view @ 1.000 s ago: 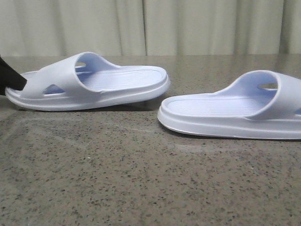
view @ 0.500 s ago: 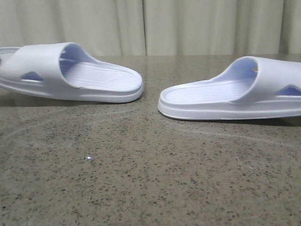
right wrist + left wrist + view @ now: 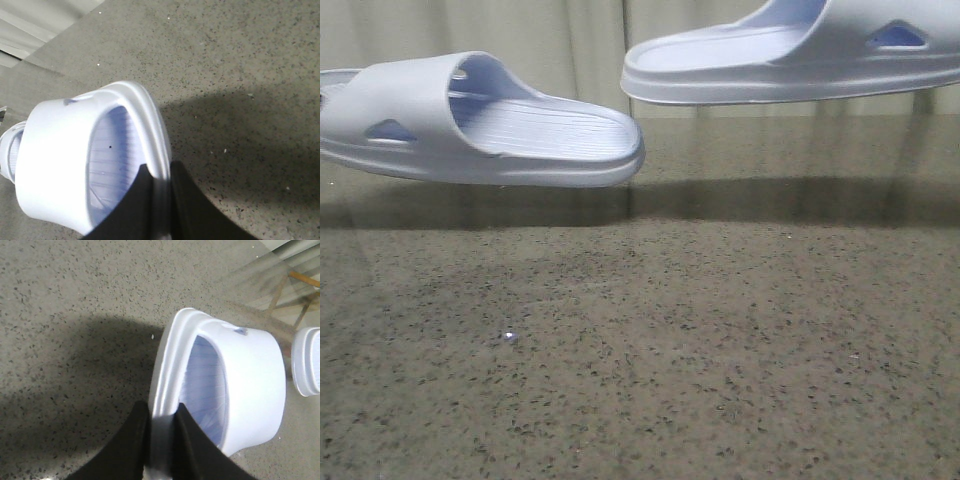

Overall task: Insert blue slippers together front up
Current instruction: 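Lift both slippers and bring the right one over the left one, then slide the right-held slipper onto the left-held slipper, soles stacked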

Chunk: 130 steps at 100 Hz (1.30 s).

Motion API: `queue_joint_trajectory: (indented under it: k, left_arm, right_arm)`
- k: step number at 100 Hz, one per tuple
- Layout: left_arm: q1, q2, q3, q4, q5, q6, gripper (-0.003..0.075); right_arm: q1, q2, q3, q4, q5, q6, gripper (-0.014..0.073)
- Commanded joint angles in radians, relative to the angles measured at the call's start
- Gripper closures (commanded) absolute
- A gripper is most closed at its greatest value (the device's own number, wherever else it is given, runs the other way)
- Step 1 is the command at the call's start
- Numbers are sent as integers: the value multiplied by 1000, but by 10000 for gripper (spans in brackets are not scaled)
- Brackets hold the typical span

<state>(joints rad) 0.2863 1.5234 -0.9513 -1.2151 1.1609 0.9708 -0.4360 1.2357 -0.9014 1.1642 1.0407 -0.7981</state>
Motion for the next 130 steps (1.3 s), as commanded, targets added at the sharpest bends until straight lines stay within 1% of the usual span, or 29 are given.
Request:
queue_joint_trajectory:
  k: [1,16,27,52,63,89,100,130]
  left_arm:
    - [3,-40,-24,-98,55,-1,705]
    - [3,-40,-24,-149,105,-1,705]
    - [-1,-40,-24,-161,106,2,705]
    - [-22,-40,-24,-176,106,2,705]
    - [-43,-40,-24,-180,106,6,705]
    - [-60,-40,-24,-219,106,17,705]
    - [-60,-40,-24,-222,106,18,705]
    - [-60,-40,-24,-240,106,18,705]
  right_arm:
    - [-2,-28,-38,79,30,-20,701]
    - [9,-26,-38,121,51,-60,701]
    - [43,-24,-38,126,44,-78,701]
    - [108,-22,-38,128,-77,-101,701]
    - [141,-8,-38,161,-114,-118,701]
    - [210,70,-38,192,-136,-157,700]
    - [236,93,-38,238,-158,-190,701]
    - [285,196,-38,369,-139,-321,701]
